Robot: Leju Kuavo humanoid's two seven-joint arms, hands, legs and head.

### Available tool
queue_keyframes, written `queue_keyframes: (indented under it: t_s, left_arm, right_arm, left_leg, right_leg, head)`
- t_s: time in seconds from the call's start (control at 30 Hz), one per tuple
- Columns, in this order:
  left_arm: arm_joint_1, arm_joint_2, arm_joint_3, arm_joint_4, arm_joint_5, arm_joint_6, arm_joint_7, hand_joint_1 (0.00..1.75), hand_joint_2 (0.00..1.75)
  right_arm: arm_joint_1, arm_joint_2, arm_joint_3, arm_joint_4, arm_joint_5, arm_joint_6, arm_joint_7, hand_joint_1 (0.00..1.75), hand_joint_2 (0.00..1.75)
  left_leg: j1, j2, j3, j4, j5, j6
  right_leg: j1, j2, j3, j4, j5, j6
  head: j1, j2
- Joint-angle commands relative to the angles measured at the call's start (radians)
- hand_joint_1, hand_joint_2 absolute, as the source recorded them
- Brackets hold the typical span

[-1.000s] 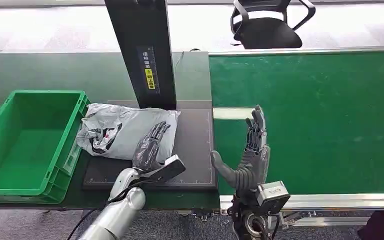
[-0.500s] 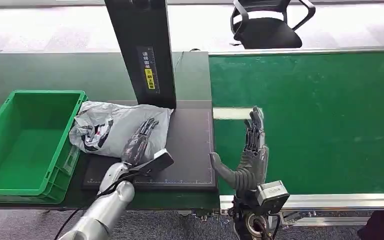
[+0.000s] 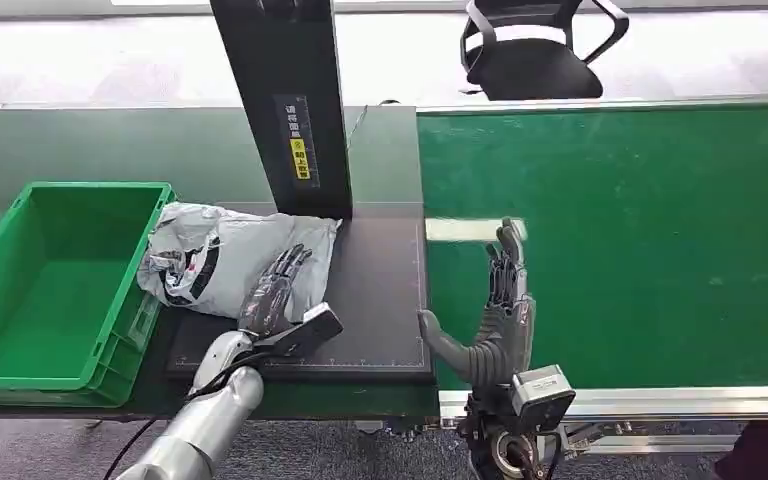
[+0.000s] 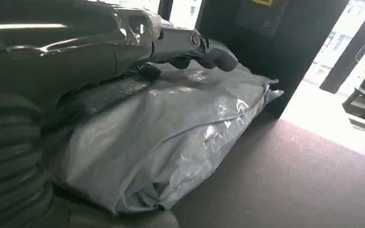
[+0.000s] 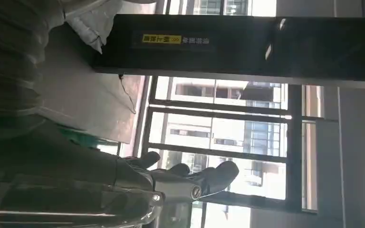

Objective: Moved the parcel from conveyor to table for the left to box.

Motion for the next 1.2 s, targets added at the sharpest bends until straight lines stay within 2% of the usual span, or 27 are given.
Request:
queue_keyframes:
  t_s: [0.03, 0.5, 0.6, 0.77, 0.83, 0.9, 0.93, 1.0, 1.07, 1.13, 1.17, 1.2]
  left_arm:
    - [0.050, 0.007, 0.029, 0.057, -0.012, 0.017, -0.026, 1.66, 1.75]
    - [0.051, 0.009, 0.030, 0.056, -0.012, 0.016, -0.026, 1.66, 1.75]
    - [0.063, -0.004, 0.033, 0.022, -0.014, 0.048, -0.056, 1.71, 1.75]
    - [0.075, -0.016, 0.036, -0.012, -0.013, 0.066, -0.070, 1.66, 1.75]
    - [0.086, -0.024, 0.035, -0.043, -0.013, 0.078, -0.076, 1.71, 1.75]
    - [0.233, -0.056, 0.003, -0.400, 0.026, 0.239, -0.171, 1.69, 1.75]
    - [0.286, -0.058, -0.015, -0.521, 0.033, 0.241, -0.172, 1.75, 1.75]
    - [0.403, -0.052, -0.071, -0.817, 0.041, 0.276, -0.178, 1.75, 1.75]
    - [0.461, -0.023, -0.124, -0.997, 0.085, 0.299, -0.167, 1.73, 1.75]
    - [0.483, 0.043, -0.156, -1.134, 0.140, 0.341, -0.166, 1.73, 1.75]
    - [0.488, 0.055, -0.140, -1.185, 0.159, 0.341, -0.189, 1.75, 1.75]
    - [0.486, 0.061, -0.115, -1.217, 0.191, 0.341, -0.220, 1.69, 1.75]
  right_arm:
    - [-0.026, -0.029, -0.020, 0.055, 0.008, 0.009, 0.002, 0.00, 1.75]
    - [-0.025, -0.028, -0.020, 0.056, 0.008, 0.009, 0.002, 0.00, 1.75]
    - [-0.028, -0.029, -0.021, 0.063, 0.010, 0.008, 0.002, 0.00, 1.75]
    - [-0.036, -0.030, -0.021, 0.073, 0.013, 0.009, 0.002, 0.00, 1.75]
    - [-0.049, -0.030, -0.019, 0.083, 0.014, 0.009, 0.002, 0.00, 1.75]
    - [-0.043, -0.035, -0.010, 0.090, 0.016, 0.006, 0.004, 0.00, 1.75]
    - [-0.040, -0.037, -0.008, 0.093, 0.015, 0.006, 0.007, 0.00, 1.75]
    - [-0.035, -0.038, -0.010, 0.100, 0.020, -0.006, 0.005, 0.00, 1.75]
    - [-0.017, -0.037, -0.015, 0.094, 0.025, -0.017, 0.001, 0.00, 1.75]
    - [0.014, -0.047, -0.010, 0.079, 0.023, -0.035, 0.001, 0.00, 1.75]
    - [0.024, -0.051, -0.008, 0.076, 0.020, -0.041, 0.001, 0.00, 1.75]
    - [0.040, -0.054, -0.005, 0.065, 0.017, -0.051, 0.001, 0.00, 1.75]
  left_leg:
    - [-0.001, 0.001, 0.002, -0.003, 0.001, 0.003]
    - [-0.001, 0.000, 0.004, -0.002, 0.000, 0.002]
    - [-0.001, 0.000, 0.004, -0.002, 0.001, 0.002]
    - [-0.001, 0.000, 0.005, -0.002, 0.000, 0.002]
    - [-0.001, 0.000, 0.005, -0.003, 0.001, 0.003]
    - [0.000, 0.000, 0.002, -0.001, 0.000, 0.002]
    - [0.000, -0.001, 0.002, -0.002, 0.001, 0.003]
    - [0.000, 0.000, 0.000, 0.000, 0.000, 0.002]
    - [0.000, 0.001, -0.002, 0.000, 0.000, 0.003]
    - [0.000, 0.001, -0.004, 0.000, -0.001, 0.003]
    - [0.001, 0.001, -0.005, 0.001, -0.001, 0.002]
    - [0.001, 0.001, -0.006, 0.001, -0.001, 0.001]
  right_leg:
    - [0.000, 0.001, 0.001, -0.003, 0.002, -0.003]
    - [0.000, 0.001, 0.004, -0.002, 0.001, -0.002]
    - [0.000, 0.001, 0.004, -0.002, 0.001, -0.002]
    - [0.000, 0.001, 0.004, -0.002, 0.001, -0.002]
    - [0.000, 0.001, 0.004, -0.003, 0.001, -0.003]
    - [0.000, 0.000, 0.002, -0.002, 0.001, -0.002]
    - [0.000, 0.000, 0.002, -0.003, 0.001, -0.003]
    - [0.000, 0.000, 0.000, -0.001, 0.000, -0.002]
    - [0.001, 0.001, -0.003, -0.001, 0.001, -0.003]
    - [0.001, 0.001, -0.004, -0.001, 0.000, -0.003]
    - [0.002, 0.001, -0.006, -0.001, 0.000, -0.003]
    - [0.002, 0.001, -0.007, -0.001, 0.000, -0.003]
  head:
    - [0.000, 0.000]
    - [0.000, 0.000]
    - [0.000, 0.000]
    - [0.000, 0.000]
    - [0.000, 0.000]
    - [0.000, 0.000]
    - [0.000, 0.000]
    - [0.000, 0.000]
    - [-0.001, 0.000]
    - [0.000, 0.000]
    - [-0.001, 0.000]
    - [0.000, 0.000]
